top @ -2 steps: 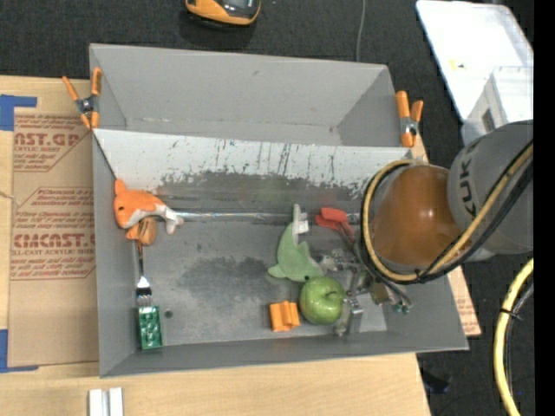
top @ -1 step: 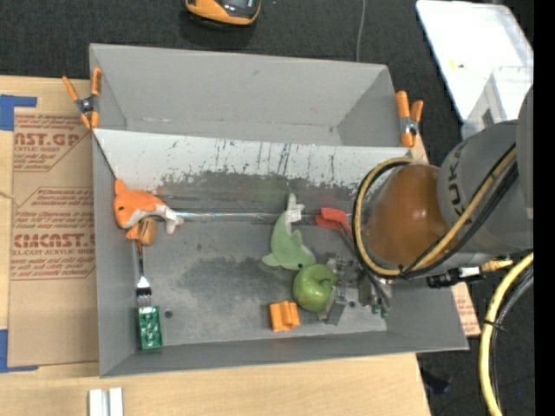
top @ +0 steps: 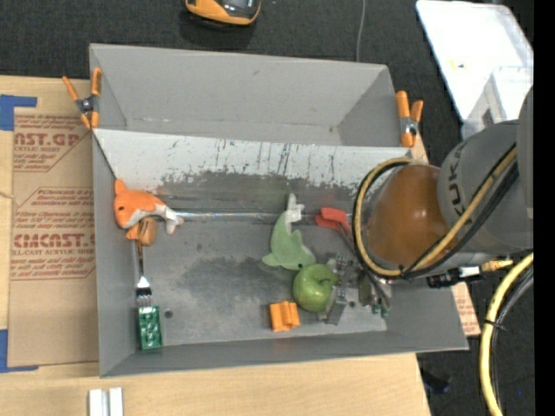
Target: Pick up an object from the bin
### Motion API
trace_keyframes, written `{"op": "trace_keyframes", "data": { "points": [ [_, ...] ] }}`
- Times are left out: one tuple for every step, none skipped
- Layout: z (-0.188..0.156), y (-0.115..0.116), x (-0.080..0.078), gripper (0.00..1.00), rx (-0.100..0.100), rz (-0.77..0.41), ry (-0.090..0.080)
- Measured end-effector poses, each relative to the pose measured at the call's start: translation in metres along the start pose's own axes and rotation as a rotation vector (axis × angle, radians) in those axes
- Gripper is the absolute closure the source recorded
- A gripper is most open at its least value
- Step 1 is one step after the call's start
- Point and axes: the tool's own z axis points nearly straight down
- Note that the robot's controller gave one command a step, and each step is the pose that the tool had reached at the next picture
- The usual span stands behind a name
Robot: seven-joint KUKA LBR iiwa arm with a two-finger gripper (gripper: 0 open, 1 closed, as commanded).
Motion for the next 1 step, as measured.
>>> {"op": "trace_keyframes", "data": {
  "points": [
    [0.0000, 0.0000, 0.0000, 1.00, 0.000, 0.000, 0.000]
  ]
}}
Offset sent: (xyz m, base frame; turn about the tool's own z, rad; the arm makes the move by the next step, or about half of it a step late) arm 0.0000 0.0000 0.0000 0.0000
